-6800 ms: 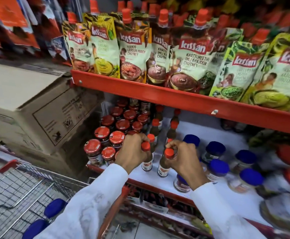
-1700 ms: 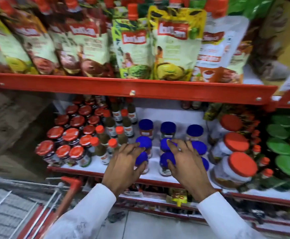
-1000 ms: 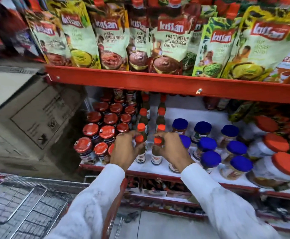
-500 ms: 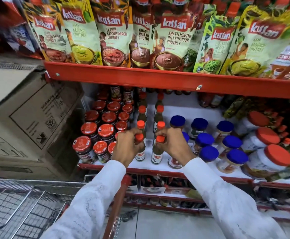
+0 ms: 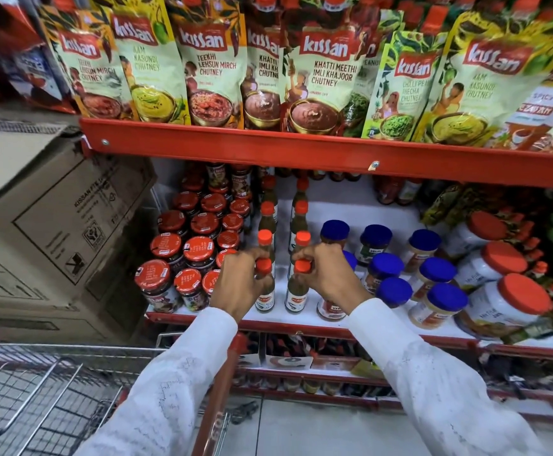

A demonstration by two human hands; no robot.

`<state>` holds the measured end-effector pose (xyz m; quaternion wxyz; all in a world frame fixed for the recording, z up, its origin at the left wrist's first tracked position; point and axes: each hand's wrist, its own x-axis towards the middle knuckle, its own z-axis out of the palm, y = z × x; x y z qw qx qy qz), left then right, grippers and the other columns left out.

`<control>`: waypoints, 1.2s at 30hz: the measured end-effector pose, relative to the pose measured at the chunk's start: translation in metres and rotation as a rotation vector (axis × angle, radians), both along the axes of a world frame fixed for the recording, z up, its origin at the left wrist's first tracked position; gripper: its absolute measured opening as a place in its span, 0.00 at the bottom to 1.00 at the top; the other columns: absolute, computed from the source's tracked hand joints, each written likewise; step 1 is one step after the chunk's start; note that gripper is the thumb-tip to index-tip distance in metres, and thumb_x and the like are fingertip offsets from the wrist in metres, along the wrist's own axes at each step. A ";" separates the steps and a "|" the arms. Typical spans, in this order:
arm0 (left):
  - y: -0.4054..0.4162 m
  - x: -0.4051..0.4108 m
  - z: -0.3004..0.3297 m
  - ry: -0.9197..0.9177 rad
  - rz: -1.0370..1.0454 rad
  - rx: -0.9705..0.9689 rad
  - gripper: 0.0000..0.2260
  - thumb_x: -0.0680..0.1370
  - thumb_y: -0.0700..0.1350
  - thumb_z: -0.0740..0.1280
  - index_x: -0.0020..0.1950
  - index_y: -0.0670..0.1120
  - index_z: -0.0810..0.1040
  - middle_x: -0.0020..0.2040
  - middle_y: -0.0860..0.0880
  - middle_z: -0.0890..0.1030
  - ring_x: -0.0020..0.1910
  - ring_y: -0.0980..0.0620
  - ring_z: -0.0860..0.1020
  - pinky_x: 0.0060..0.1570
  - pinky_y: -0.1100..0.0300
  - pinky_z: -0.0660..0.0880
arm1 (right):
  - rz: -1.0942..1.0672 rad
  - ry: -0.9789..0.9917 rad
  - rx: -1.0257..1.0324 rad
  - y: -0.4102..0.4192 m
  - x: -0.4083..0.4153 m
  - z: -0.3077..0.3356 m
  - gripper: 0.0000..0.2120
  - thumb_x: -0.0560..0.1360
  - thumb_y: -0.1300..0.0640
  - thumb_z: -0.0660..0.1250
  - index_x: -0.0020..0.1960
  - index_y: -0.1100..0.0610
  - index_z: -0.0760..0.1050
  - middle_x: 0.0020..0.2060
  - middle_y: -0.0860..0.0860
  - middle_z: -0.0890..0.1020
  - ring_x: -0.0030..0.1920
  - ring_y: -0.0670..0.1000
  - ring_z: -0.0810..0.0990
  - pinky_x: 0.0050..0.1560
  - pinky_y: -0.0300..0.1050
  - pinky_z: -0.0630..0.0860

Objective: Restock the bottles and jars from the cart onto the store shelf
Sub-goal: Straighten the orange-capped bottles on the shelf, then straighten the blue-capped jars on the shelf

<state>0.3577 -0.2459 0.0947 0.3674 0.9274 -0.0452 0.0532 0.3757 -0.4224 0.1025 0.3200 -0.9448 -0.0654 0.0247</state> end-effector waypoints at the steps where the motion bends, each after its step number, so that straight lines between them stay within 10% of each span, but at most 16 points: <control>1: 0.000 0.000 0.000 -0.005 0.001 0.005 0.16 0.70 0.36 0.75 0.56 0.45 0.81 0.43 0.47 0.84 0.40 0.48 0.81 0.45 0.55 0.80 | 0.001 -0.001 0.002 -0.001 0.000 0.000 0.18 0.68 0.65 0.75 0.57 0.58 0.81 0.53 0.53 0.84 0.51 0.52 0.82 0.54 0.43 0.78; 23: -0.050 -0.021 0.020 -0.367 -0.039 0.037 0.06 0.72 0.41 0.74 0.48 0.47 0.83 0.47 0.49 0.81 0.45 0.51 0.77 0.47 0.57 0.75 | -0.132 -0.081 -0.018 -0.077 -0.043 0.008 0.21 0.70 0.64 0.72 0.62 0.52 0.78 0.51 0.53 0.85 0.44 0.51 0.83 0.54 0.45 0.80; 29: -0.136 -0.033 -0.003 -0.128 -0.213 -0.046 0.06 0.72 0.42 0.70 0.48 0.48 0.81 0.39 0.49 0.82 0.34 0.53 0.76 0.38 0.58 0.76 | -0.340 -0.088 -0.078 -0.145 -0.051 -0.004 0.17 0.68 0.70 0.67 0.54 0.60 0.80 0.44 0.60 0.85 0.41 0.59 0.82 0.46 0.52 0.81; 36: -0.205 -0.025 -0.038 0.120 -0.223 0.003 0.14 0.75 0.41 0.68 0.61 0.44 0.77 0.44 0.39 0.83 0.43 0.39 0.79 0.45 0.48 0.78 | -0.332 0.060 -0.004 -0.178 -0.043 -0.032 0.17 0.69 0.69 0.67 0.58 0.63 0.77 0.50 0.63 0.83 0.49 0.64 0.81 0.47 0.58 0.80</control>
